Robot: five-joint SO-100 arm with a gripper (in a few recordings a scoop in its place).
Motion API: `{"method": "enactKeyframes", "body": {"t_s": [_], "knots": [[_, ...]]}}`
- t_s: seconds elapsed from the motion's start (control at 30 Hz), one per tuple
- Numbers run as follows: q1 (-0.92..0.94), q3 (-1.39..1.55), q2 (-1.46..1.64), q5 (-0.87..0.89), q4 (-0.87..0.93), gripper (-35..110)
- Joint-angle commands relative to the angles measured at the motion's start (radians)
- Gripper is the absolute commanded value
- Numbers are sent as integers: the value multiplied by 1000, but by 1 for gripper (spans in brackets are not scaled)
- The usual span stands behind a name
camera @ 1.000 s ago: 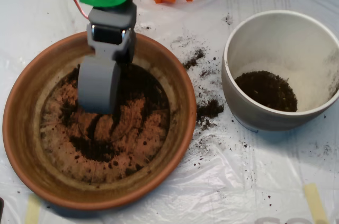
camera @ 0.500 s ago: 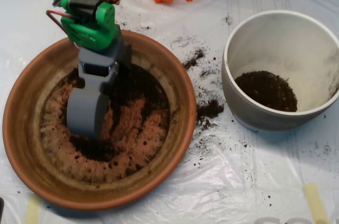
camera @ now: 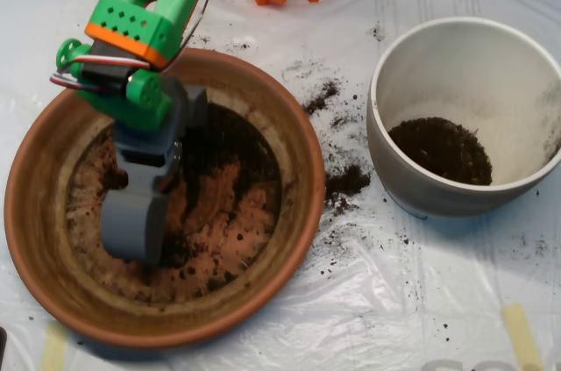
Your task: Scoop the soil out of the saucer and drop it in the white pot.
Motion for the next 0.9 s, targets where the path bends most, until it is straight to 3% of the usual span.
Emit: {"method": "enactKeyframes", "body": {"t_s": [0.0, 0.23, 0.87], "knots": [[-23, -172, -20, -41, 71, 69], [-48, -339, -121, -63, 175, 59], [8, -316, -144, -81, 181, 63]]}}
